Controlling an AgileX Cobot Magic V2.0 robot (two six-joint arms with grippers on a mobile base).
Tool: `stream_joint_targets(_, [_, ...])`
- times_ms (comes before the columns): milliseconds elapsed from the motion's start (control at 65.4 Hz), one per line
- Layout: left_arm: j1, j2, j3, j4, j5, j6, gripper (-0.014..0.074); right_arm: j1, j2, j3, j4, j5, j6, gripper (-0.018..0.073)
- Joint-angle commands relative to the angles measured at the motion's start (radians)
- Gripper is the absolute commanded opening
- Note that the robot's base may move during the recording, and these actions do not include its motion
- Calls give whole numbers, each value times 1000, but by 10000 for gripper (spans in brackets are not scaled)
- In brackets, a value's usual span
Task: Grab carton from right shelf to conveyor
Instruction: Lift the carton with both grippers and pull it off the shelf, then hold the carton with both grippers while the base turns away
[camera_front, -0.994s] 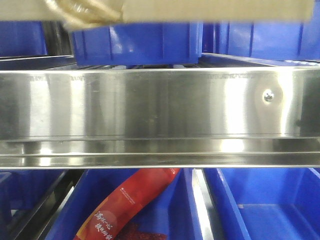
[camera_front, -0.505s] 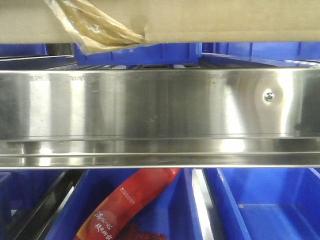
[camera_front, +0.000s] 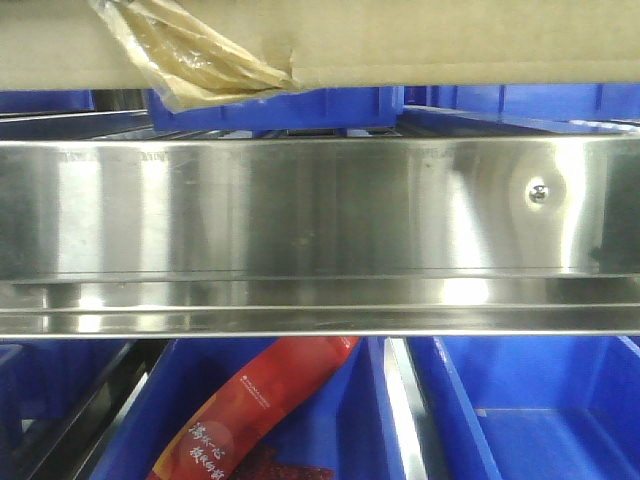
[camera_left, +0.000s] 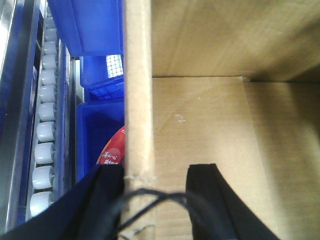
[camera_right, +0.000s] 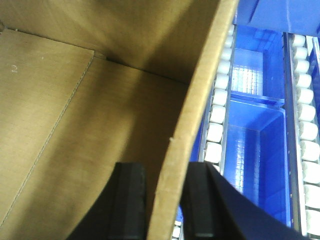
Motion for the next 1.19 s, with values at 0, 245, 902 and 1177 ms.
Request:
stream_joint_targets(0, [-20,-11,-2,-74,-41,22,-17,-1,-10,1,28,-72,-27,-63])
stream_joint_targets(245, [-20,-11,-2,-74,-41,22,-17,-1,-10,1,28,-72,-27,-63])
stream_joint_targets(902, [-20,-11,-2,-74,-41,22,-17,-1,-10,1,28,-72,-27,-63])
stream_joint_targets(1177, [-20,-11,-2,-74,-41,22,-17,-1,-8,1,28,-72,-27,-63])
